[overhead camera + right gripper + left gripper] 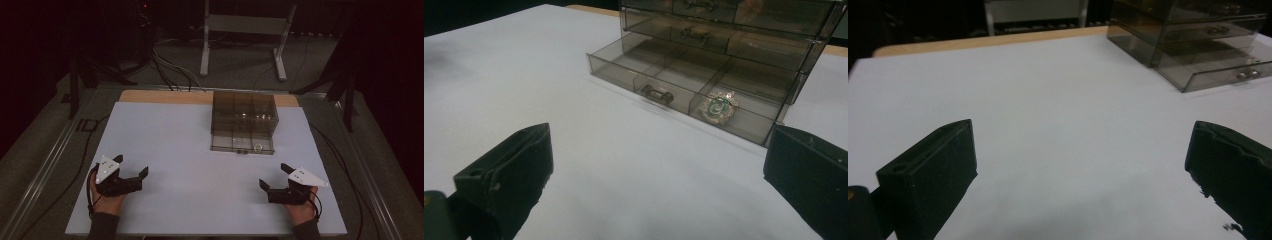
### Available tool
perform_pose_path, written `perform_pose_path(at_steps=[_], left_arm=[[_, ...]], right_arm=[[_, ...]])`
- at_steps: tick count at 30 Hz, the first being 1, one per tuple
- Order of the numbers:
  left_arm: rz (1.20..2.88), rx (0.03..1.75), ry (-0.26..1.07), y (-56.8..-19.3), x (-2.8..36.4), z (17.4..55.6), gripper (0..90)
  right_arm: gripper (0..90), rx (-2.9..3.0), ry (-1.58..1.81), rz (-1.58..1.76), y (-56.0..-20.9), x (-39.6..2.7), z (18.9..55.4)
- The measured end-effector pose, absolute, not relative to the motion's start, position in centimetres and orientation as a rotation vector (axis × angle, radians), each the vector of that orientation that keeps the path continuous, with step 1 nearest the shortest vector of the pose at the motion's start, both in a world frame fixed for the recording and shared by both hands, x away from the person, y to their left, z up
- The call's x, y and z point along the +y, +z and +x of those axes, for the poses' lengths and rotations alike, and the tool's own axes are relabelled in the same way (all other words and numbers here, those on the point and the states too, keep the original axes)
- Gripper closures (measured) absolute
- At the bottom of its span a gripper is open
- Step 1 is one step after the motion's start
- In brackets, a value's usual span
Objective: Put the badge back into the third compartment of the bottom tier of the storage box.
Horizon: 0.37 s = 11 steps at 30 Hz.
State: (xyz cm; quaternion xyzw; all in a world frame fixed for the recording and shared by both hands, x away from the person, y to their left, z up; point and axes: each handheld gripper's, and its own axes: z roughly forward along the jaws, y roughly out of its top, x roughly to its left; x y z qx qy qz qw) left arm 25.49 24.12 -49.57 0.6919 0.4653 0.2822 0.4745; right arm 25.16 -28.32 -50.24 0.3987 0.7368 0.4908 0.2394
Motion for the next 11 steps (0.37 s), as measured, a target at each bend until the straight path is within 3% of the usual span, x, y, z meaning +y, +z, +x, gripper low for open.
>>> perform_pose_path(at_steps=[11], left_arm=[[1.608, 1.163, 0.706, -49.84, 25.15, 24.72, 1.0]], right_arm=[[0.1, 2.011, 1.347, 1.106, -50.23, -28.36, 25.13]])
